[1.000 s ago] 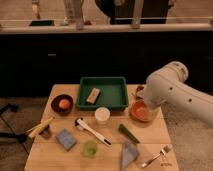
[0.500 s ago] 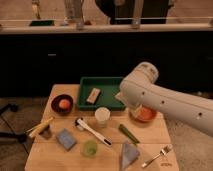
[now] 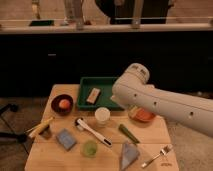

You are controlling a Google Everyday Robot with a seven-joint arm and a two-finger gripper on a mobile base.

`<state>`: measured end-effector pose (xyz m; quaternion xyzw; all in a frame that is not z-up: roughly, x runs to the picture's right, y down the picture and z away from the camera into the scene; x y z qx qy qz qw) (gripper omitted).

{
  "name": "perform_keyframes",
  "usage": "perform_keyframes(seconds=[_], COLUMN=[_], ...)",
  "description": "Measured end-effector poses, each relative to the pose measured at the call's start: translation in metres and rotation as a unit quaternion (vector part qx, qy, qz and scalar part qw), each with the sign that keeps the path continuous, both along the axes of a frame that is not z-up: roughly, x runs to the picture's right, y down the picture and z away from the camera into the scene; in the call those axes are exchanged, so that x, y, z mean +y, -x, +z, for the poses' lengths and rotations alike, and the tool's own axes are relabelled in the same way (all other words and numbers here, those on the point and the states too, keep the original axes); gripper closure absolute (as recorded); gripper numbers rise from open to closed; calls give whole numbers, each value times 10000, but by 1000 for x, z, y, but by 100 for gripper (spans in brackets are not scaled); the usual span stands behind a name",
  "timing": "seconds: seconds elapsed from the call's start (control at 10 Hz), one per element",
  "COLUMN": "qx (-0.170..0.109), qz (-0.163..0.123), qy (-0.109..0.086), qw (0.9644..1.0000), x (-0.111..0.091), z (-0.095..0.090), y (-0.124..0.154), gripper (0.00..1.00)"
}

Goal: Place apple in plastic cup

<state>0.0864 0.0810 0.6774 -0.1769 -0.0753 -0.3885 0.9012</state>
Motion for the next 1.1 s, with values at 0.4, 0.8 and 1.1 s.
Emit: perform_keyframes(seconds=[0.4, 0.8, 1.1], qx=[-87, -512, -652], qz=[-160, -977, -1386], qy=[-219, -434, -452], qw=[9996, 9929, 9872], x=[-5, -27, -35], z=[8, 29, 42], y=[10, 71, 102], gripper=[20, 20, 20])
